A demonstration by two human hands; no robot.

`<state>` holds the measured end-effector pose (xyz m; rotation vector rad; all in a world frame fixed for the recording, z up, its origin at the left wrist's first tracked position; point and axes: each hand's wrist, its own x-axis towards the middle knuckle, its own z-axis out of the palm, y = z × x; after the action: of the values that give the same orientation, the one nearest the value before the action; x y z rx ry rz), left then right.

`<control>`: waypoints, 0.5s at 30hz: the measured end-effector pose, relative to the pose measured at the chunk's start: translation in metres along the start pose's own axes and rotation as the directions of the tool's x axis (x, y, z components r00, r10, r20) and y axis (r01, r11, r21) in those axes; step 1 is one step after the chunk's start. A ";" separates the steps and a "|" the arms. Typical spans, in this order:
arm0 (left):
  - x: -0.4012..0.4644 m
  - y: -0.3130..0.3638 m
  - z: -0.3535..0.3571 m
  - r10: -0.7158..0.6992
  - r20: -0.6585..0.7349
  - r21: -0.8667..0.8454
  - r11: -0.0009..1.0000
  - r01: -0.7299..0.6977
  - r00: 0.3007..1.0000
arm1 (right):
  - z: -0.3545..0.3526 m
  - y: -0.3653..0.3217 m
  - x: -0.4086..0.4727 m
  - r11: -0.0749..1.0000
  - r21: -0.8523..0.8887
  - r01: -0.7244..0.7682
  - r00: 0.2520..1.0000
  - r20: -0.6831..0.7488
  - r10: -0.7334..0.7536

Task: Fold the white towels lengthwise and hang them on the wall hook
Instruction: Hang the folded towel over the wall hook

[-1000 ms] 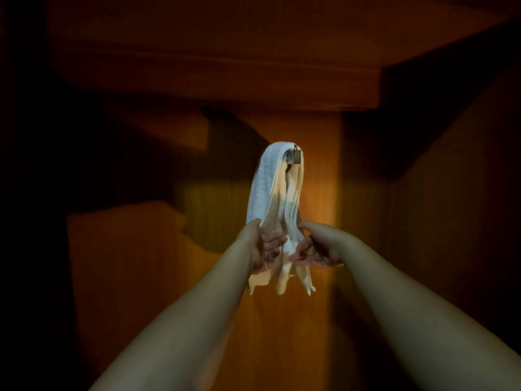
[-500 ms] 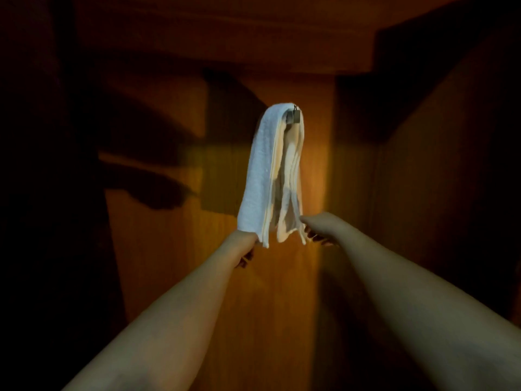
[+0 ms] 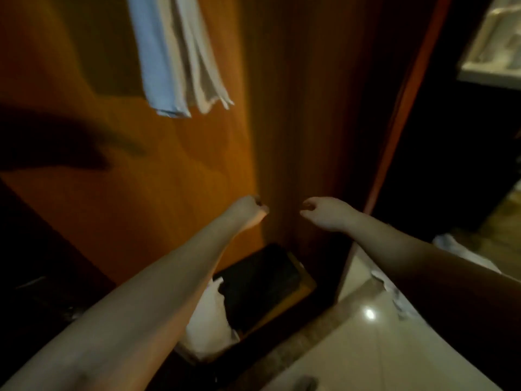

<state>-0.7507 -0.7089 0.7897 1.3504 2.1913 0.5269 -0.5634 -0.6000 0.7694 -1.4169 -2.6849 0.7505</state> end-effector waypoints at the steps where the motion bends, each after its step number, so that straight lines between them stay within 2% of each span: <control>1: 0.000 0.003 0.024 0.034 0.015 0.010 0.999 -0.034 0.999 | 0.013 0.022 -0.012 0.999 -0.003 -0.040 0.999 0.006 0.040; 7: -0.005 0.026 0.155 0.214 0.249 0.058 0.970 -0.235 0.945 | 0.088 0.149 -0.090 0.975 -0.032 -0.221 0.974 0.039 0.222; 12: -0.007 0.054 0.262 0.180 0.431 0.117 0.961 -0.252 0.884 | 0.149 0.246 -0.155 0.911 0.008 -0.413 0.906 0.107 0.409; 15: -0.005 0.072 0.326 0.161 0.504 0.163 0.947 -0.277 0.849 | 0.178 0.300 -0.190 0.841 0.069 -0.537 0.836 0.182 0.518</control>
<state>-0.5015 -0.6628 0.5725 1.6586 1.7278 -0.0081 -0.2600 -0.6789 0.5258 -2.1858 -2.2919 1.0666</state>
